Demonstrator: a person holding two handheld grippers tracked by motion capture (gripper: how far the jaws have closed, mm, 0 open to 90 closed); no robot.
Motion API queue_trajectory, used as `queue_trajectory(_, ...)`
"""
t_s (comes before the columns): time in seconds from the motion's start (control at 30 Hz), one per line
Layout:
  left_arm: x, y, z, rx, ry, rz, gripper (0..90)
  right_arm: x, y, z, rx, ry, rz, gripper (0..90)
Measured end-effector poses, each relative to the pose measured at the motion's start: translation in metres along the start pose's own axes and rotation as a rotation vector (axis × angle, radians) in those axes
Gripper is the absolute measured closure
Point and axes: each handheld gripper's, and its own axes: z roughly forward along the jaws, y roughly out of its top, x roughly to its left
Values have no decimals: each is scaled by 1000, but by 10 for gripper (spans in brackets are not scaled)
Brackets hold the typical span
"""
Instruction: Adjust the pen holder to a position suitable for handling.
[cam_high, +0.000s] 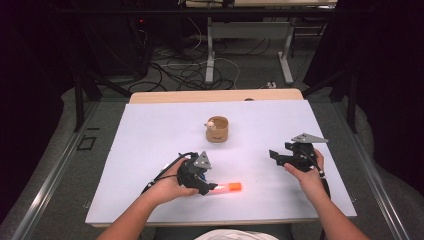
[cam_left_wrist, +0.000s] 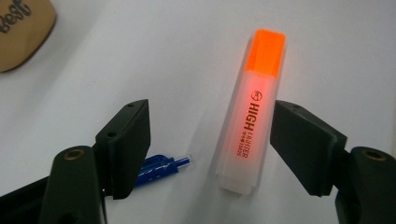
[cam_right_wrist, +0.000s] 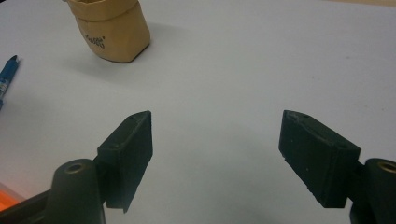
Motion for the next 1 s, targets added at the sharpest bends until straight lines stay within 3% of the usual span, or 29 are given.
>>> queue_trajectory(0.27,-6,0,8,48,-14,24,341,1,-1,2,9,15,-8,255)
queue_trajectory(0.63,-11,2,13,125,-27,101,383,1,-2,2,13,19,-8,255)
queue_trajectory(0.83,-11,3,17,138,-28,120,426,1,-2,2,18,27,-2,254)
queue_trajectory(1.0,-10,2,20,144,-42,111,488,1,-3,3,20,31,-7,254)
